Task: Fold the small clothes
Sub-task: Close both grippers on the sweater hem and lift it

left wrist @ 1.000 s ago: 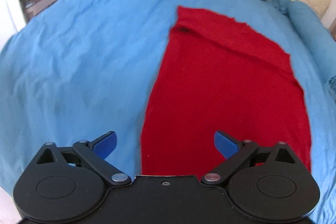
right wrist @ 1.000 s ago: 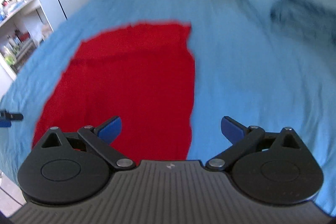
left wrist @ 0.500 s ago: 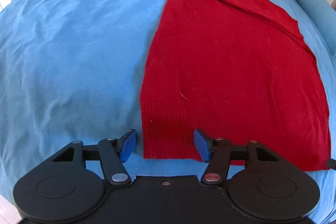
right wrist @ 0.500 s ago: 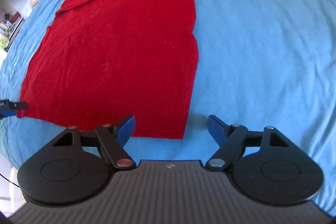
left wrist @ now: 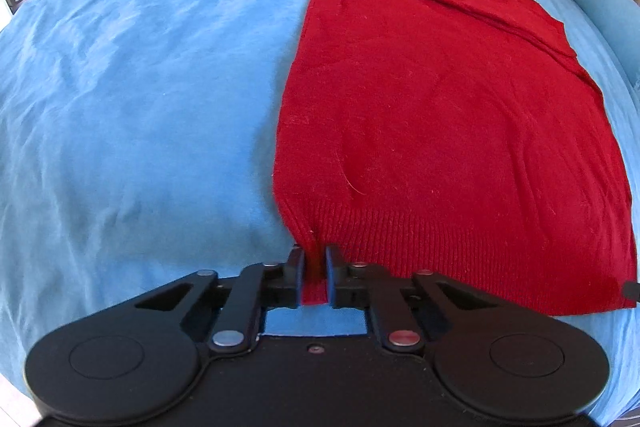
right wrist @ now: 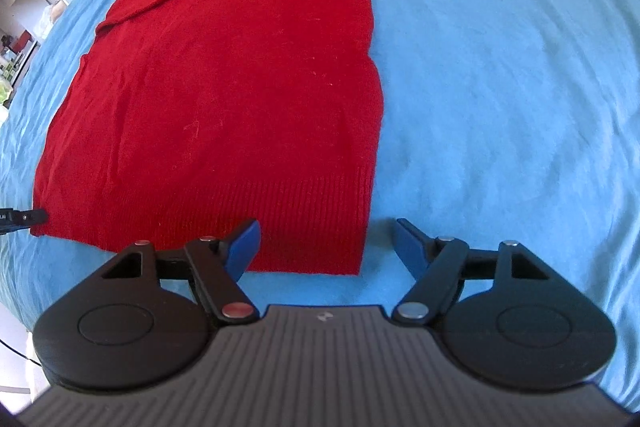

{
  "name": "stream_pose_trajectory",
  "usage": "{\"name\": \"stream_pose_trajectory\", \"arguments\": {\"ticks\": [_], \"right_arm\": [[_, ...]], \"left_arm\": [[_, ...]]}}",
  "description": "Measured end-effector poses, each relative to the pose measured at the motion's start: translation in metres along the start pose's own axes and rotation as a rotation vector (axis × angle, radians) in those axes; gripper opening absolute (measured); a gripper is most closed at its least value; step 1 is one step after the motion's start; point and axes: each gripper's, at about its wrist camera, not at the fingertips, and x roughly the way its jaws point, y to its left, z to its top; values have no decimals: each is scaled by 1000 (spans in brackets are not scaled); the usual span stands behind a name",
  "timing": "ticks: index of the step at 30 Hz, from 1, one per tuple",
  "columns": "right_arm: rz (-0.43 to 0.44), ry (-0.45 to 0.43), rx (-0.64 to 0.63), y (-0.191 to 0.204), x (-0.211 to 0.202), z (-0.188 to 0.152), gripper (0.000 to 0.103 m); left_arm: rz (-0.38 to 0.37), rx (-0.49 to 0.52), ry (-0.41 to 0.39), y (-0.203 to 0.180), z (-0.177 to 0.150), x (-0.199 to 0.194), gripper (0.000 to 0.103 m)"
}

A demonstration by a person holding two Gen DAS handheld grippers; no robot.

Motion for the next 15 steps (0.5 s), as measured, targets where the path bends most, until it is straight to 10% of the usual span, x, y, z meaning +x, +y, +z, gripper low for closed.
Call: {"name": "stream_pose_trajectory", "arguments": {"ticks": [9, 15], "right_arm": [[-55, -5, 11, 7, 3, -2, 69], [-59, 17, -15, 18, 2, 2, 23]], "left_arm": [[10, -1, 10, -3, 5, -1, 8], [-3, -31, 13, -1, 12, -7, 7]]}}
